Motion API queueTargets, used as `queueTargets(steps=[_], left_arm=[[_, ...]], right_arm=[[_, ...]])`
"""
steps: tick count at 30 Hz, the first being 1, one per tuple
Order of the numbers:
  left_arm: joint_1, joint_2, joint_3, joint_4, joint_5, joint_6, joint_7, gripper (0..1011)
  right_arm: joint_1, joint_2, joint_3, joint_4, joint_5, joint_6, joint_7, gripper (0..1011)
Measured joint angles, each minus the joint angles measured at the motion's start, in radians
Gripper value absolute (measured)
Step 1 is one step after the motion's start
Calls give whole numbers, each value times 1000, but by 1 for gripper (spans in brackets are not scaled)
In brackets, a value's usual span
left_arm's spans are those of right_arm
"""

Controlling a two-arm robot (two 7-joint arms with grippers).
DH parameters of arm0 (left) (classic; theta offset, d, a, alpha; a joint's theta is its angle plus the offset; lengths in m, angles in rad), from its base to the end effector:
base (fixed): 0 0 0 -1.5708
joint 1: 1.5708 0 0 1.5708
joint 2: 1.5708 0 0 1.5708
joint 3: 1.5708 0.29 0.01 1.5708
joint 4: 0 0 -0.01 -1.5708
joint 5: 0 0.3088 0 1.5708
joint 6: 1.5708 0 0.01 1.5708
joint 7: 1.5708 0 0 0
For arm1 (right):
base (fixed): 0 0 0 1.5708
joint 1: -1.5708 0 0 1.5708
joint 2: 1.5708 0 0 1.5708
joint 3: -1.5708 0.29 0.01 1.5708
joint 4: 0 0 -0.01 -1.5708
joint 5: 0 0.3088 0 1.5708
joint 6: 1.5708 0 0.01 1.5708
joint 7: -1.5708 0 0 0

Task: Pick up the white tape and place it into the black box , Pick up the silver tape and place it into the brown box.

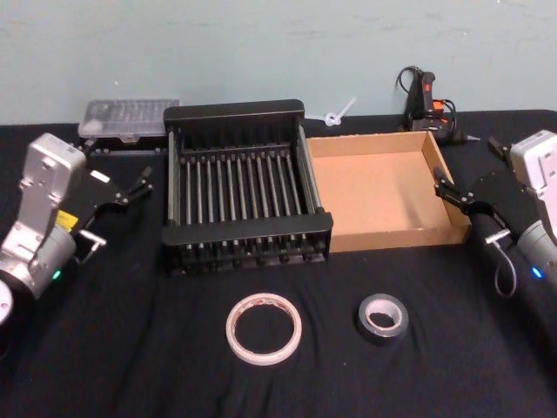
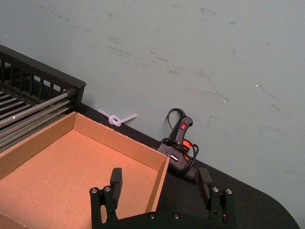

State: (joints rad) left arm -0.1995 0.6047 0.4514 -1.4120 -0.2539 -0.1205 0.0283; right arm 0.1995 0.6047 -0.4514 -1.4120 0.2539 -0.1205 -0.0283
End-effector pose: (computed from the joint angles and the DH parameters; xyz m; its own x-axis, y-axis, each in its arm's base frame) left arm 0.3581 0.0827 -0.3023 0.2923 0.8803 0.3738 -0.9553 0.2873 0.0703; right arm 0.3581 -0.0827 -0.3023 0.2923 -0.8803 0.3737 0.9553 0.2873 -0.0703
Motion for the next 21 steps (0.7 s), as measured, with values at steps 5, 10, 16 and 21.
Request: queueTargets(steps=[5,10,16,21], left_arm=[[0,0,0,0,0,0,0,1001],[0,0,0,0,0,0,0,1001],[0,0,0,0,0,0,0,1001],[0,0,0,0,0,0,0,1001]], right_arm=[[0,0,0,0,0,0,0,1002],[0,0,0,0,0,0,0,1002],[0,0,0,0,0,0,0,1003],[0,0,0,0,0,0,0,1002]])
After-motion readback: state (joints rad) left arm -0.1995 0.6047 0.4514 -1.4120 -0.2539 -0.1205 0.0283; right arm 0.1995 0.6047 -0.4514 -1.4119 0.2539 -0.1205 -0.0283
